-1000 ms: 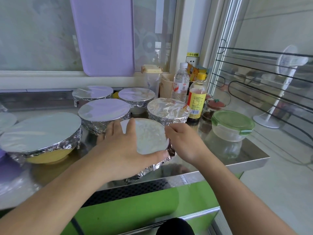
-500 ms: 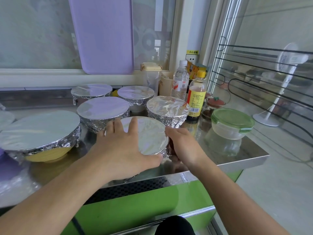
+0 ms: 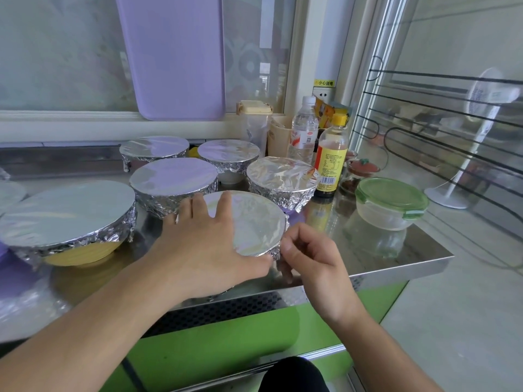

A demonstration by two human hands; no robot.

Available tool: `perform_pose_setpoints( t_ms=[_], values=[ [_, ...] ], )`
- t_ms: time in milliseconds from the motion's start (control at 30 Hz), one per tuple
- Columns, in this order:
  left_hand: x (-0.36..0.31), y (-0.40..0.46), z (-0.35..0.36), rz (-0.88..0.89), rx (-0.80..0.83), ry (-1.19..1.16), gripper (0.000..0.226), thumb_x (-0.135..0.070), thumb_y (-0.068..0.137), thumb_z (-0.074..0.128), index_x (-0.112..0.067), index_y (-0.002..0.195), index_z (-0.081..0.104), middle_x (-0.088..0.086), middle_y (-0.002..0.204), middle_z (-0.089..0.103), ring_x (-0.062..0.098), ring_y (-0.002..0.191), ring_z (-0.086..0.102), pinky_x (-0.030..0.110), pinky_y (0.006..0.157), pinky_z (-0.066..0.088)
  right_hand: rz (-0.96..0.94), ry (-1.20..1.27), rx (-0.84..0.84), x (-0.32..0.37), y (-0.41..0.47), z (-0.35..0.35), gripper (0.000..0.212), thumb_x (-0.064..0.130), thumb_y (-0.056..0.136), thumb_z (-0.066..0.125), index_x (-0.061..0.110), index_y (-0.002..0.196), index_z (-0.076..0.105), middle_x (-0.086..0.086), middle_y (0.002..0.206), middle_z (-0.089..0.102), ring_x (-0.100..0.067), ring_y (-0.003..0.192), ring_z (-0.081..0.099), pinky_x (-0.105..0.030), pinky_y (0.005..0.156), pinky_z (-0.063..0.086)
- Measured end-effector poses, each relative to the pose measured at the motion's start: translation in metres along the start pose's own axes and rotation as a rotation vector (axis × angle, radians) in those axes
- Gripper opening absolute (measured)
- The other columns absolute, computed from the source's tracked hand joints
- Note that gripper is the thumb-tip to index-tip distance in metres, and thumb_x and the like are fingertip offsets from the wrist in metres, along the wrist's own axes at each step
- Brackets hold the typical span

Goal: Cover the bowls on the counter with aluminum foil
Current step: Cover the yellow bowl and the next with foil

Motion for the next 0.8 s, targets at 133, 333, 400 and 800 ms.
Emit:
perform_pose_setpoints(
  t_ms=[133,333,400,800],
  values=[
    [-0.001,0.000,-0.001,0.007,-0.011,-0.002,0.131,-0.100,0.062,0.036,-0.030,0.161,-0.013,0.014,0.168,0.009,0.033,0.157,0.006,0.052,0.122,0.021,0.019,-0.085,0.025,-0.005,0.003,-0.001,0.015,0.018,0.095,0.061,0.015,0.081,0.061,-0.016,0.074,0.065,-0.023,0.059,0.053,-0.034,0.058,0.045],
    [-0.001,0.000,-0.001,0.009,-0.015,0.012,0.131,-0.101,0.062,0.035,-0.030,0.161,-0.012,0.013,0.166,0.014,0.032,0.155,0.010,0.052,0.121,0.023,-0.002,-0.367,0.072,0.012,0.005,-0.012,0.020,0.002,0.098,0.067,0.016,0.083,0.069,0.001,0.077,0.067,-0.006,0.060,0.055,-0.029,0.060,0.050],
    [0.000,-0.001,0.000,0.008,-0.003,0.006,0.132,-0.102,0.062,0.034,-0.030,0.161,-0.014,0.011,0.167,0.012,0.031,0.156,0.008,0.052,0.123,0.022,-0.103,-0.480,-0.108,0.028,0.012,-0.029,0.024,0.000,0.093,0.066,0.021,0.082,0.069,0.011,0.077,0.068,-0.006,0.066,0.060,-0.031,0.063,0.051],
    [0.001,0.001,0.002,0.014,-0.006,0.002,0.130,-0.102,0.061,0.032,-0.032,0.160,-0.014,0.008,0.168,0.007,0.030,0.157,0.002,0.051,0.124,0.018,-0.070,-0.638,-0.147,0.018,0.029,-0.014,0.037,0.001,0.097,0.056,0.027,0.107,0.081,0.012,0.078,0.073,-0.027,0.071,0.066,-0.041,0.071,0.057]
  ],
)
Point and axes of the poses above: each hand's wrist, its own y-axis towards the middle knuckle, its own z-axis out of the palm, x = y × z, the point moved 9 cm from there along y, towards the middle knuckle
